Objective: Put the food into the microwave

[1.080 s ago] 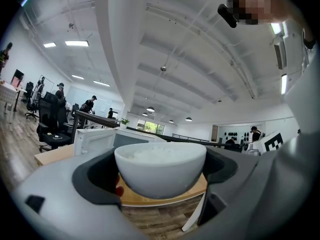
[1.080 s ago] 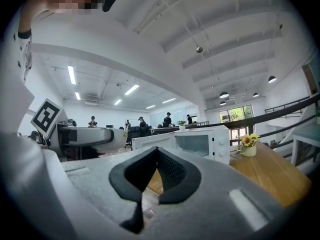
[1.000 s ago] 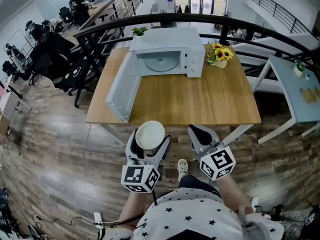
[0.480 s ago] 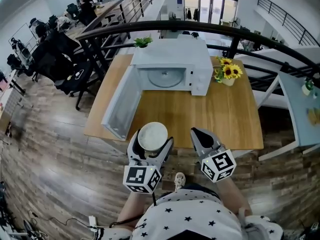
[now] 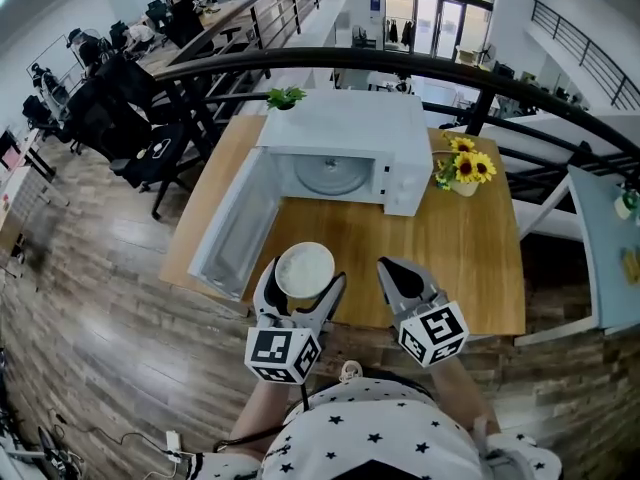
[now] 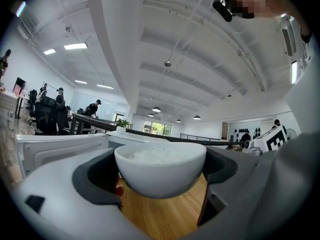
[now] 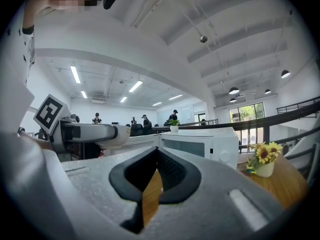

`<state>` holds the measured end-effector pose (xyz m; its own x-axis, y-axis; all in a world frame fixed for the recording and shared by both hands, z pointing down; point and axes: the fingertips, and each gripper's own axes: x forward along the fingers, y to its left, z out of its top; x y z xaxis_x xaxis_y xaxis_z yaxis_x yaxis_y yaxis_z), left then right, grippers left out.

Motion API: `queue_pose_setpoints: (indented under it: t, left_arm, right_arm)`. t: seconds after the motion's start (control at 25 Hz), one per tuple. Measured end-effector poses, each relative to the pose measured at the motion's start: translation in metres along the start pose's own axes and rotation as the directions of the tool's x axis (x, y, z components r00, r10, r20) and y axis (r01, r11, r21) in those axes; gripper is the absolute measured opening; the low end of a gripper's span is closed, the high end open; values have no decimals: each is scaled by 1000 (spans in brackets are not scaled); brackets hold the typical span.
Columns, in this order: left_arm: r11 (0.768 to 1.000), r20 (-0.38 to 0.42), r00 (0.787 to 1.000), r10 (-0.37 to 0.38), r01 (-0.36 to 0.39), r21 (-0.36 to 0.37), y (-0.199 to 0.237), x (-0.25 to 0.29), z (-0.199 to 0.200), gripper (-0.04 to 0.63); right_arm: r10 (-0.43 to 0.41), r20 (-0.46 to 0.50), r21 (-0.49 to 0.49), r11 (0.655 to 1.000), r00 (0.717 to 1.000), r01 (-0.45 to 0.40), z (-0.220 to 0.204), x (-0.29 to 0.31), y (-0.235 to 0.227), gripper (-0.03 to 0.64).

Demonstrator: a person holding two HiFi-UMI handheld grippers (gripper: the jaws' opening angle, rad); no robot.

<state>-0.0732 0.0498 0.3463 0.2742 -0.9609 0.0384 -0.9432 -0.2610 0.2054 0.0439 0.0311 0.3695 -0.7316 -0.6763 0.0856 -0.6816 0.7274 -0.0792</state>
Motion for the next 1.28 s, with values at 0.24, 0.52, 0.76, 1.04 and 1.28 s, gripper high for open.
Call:
queue_pose_setpoints:
  t: [0.24, 0.52, 0.76, 1.04, 1.28]
  left_arm:
    - [1000, -17, 1000, 23, -23, 5, 7, 26, -7, 482]
    - [999, -39, 999, 35, -35, 9, 18, 55, -23, 482]
    - [999, -65, 997, 34, -33, 8, 35, 85, -34, 482]
    - [1000, -98, 995, 16, -15, 11, 57, 128, -41, 482]
    - [999, -133, 991, 18, -14, 29, 79, 166, -54, 482]
  right_arm:
    - [22, -7, 11, 1000, 1000, -21, -4, 13, -19, 6]
    - [18, -23, 25, 1000, 1000, -18, -14, 23, -38, 6]
    - [2, -35, 36, 999, 999, -1, -22, 39, -56, 6]
    - [-21, -48, 42, 999, 999, 23, -23, 69, -78, 6]
    - [-23, -78, 60, 998, 997, 28, -35, 97, -93, 6]
